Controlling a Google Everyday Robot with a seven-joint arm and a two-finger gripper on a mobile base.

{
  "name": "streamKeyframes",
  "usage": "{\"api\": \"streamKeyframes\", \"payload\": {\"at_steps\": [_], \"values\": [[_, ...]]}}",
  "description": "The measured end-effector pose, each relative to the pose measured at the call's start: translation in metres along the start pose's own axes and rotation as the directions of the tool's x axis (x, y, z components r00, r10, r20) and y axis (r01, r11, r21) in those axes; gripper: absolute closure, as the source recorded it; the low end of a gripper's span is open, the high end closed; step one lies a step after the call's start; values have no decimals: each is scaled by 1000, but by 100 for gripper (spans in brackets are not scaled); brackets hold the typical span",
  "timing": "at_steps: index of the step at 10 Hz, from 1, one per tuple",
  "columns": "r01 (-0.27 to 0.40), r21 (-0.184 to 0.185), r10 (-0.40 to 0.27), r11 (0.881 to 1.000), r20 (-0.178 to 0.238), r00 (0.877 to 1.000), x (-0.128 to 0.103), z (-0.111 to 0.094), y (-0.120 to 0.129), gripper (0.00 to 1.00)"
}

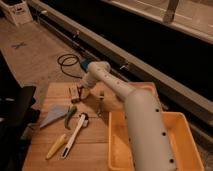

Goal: Place grapes in table surface

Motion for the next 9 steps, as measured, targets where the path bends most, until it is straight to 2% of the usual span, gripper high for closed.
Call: {"api": "streamKeyframes", "payload": {"at_steps": [5, 6, 9], "values": [[5, -44, -4, 999, 25, 1000, 5, 5, 20, 95], [6, -41, -5, 999, 20, 1000, 6, 0, 22, 100], [6, -25, -6, 1000, -10, 1000, 12, -29, 33, 100]]}}
